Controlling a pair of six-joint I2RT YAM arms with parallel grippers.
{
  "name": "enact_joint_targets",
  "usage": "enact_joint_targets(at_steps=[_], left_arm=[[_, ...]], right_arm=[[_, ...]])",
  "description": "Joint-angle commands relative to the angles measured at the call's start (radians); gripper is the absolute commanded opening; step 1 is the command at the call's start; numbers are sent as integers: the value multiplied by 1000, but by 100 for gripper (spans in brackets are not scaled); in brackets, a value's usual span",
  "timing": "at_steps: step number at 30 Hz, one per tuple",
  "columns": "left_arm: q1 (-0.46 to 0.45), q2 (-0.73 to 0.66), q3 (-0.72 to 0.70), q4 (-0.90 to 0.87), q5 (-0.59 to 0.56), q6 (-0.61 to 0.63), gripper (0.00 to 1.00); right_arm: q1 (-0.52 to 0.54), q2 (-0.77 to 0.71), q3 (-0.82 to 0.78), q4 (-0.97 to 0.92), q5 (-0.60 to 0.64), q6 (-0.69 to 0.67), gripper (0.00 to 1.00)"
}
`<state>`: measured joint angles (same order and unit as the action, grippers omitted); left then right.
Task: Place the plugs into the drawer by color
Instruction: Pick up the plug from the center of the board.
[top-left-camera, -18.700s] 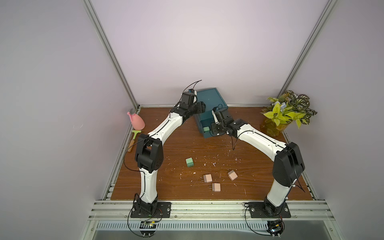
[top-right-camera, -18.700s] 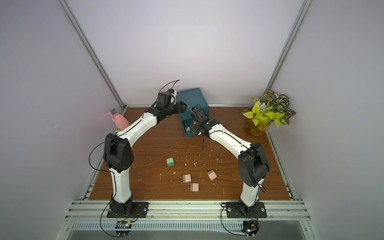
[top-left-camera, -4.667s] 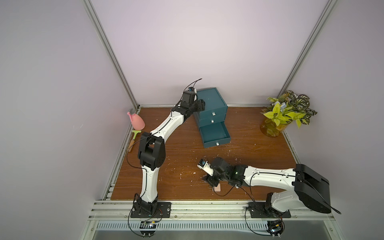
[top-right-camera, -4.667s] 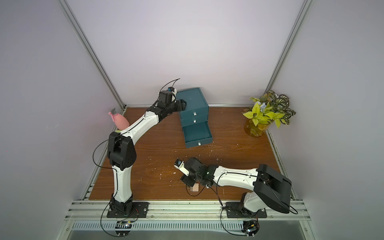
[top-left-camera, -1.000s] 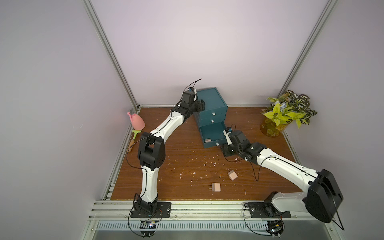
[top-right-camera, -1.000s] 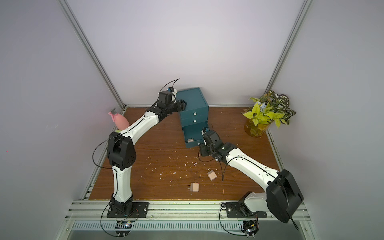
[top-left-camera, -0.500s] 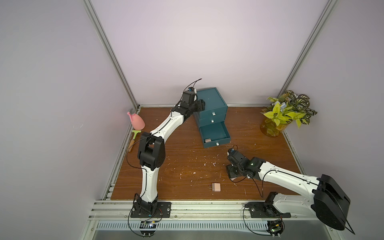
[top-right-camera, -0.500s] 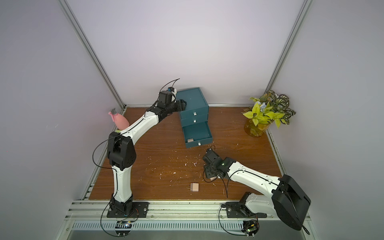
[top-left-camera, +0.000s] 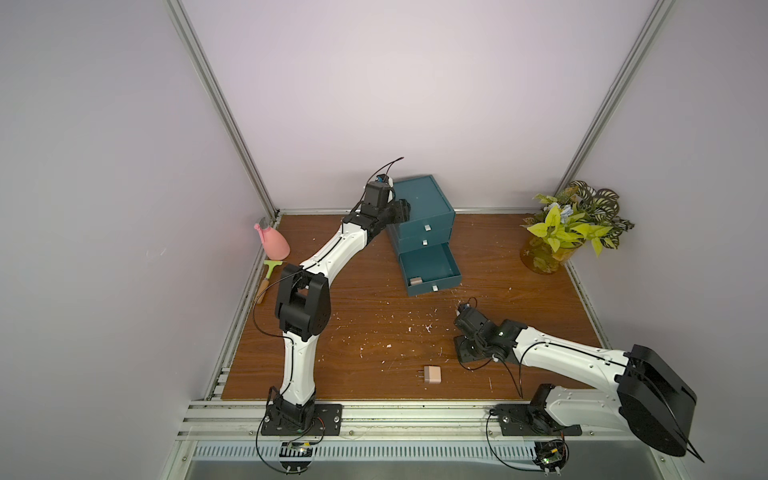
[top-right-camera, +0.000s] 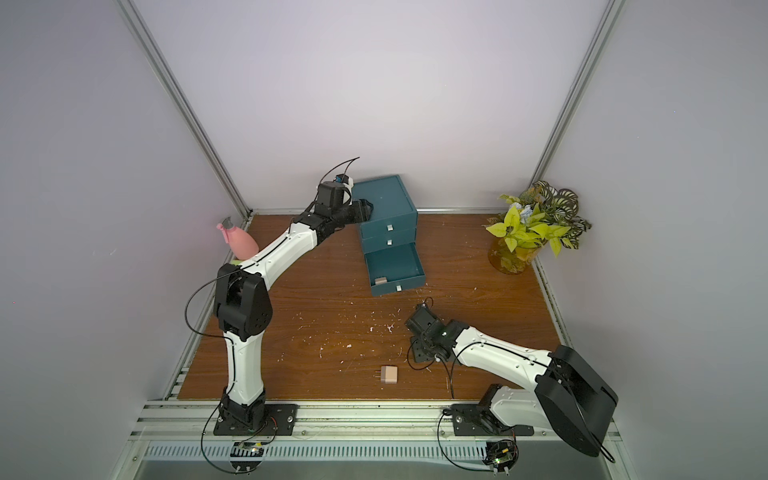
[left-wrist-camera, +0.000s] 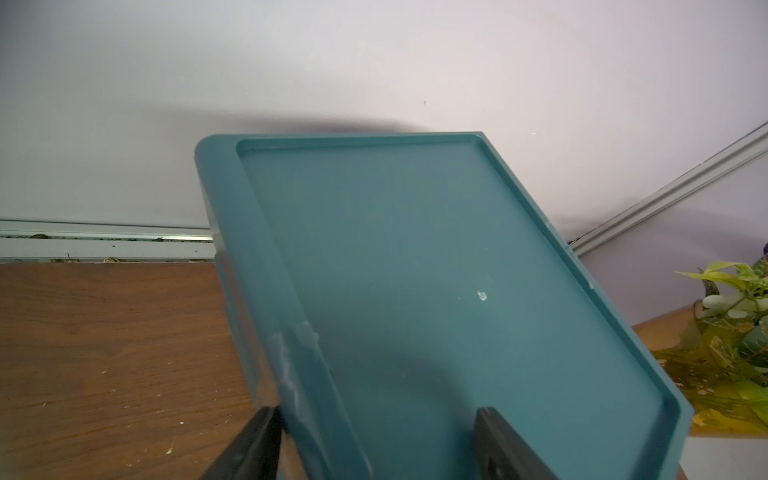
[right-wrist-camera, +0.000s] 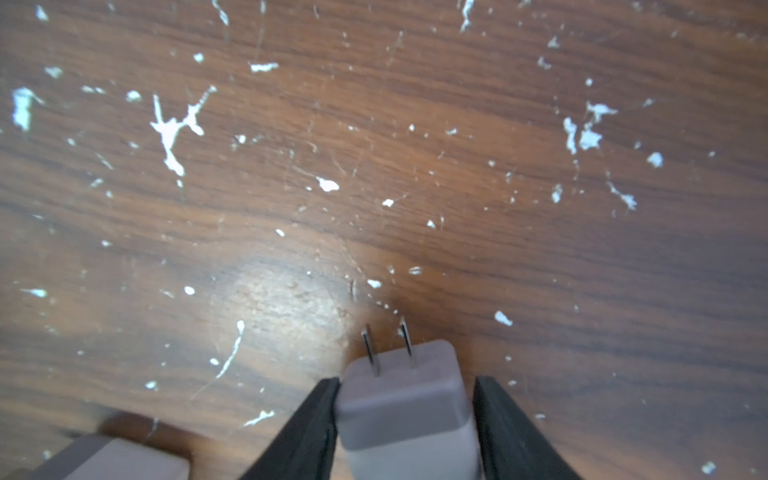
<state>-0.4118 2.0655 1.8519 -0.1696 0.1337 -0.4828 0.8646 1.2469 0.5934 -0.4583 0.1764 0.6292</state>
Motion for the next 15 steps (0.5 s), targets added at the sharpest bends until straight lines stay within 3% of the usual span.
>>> enact_joint_targets(at_steps=[1, 8, 15], left_arm=[[1, 13, -18, -52, 23, 4, 68], [2, 12, -18, -52, 24, 4, 68], [2, 13, -19, -48, 32, 1, 68]], right_arm=[[7, -1, 2, 5, 16, 16, 52], [5, 4, 56, -2, 66, 0, 48], [-15, 115, 237, 23, 140, -76, 46]])
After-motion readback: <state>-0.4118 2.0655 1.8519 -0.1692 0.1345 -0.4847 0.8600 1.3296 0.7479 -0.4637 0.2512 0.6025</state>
